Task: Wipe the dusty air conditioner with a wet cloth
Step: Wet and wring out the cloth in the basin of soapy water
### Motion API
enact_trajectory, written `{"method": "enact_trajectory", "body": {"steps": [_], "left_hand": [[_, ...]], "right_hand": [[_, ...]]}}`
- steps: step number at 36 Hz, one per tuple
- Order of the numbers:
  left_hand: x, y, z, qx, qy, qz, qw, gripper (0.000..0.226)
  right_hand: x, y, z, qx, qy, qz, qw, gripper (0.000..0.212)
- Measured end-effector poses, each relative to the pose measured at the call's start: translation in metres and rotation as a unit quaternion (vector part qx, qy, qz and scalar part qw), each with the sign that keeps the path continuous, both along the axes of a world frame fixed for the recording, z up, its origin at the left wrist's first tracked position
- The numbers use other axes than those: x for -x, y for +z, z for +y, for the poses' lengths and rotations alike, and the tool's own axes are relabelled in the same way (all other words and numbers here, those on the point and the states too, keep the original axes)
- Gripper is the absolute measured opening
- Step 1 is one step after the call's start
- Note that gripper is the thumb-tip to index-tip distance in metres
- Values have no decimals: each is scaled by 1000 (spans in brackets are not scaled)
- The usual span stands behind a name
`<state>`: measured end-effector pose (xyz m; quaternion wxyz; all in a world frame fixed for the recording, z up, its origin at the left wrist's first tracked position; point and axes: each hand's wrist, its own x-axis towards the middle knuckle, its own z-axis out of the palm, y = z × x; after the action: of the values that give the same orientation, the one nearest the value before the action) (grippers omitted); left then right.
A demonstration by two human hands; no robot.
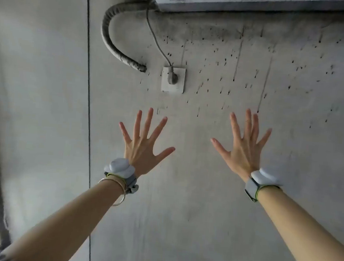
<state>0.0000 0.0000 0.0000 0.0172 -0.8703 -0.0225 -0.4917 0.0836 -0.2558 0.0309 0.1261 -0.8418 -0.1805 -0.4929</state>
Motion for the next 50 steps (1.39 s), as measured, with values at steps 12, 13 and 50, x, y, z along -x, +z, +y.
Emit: {"method": "enact_trajectory", "body": {"steps": [12,13,50], "left_hand": [[60,-49,56,61,90,63,992,72],[67,-54,62,65,103,68,990,71],[356,-329,231,435,356,200,803,40]], "right_hand": [[4,-50,83,29,100,2,995,70],[7,-56,93,25,122,-3,992,69],[210,-338,430,241,500,354,752,70]]}}
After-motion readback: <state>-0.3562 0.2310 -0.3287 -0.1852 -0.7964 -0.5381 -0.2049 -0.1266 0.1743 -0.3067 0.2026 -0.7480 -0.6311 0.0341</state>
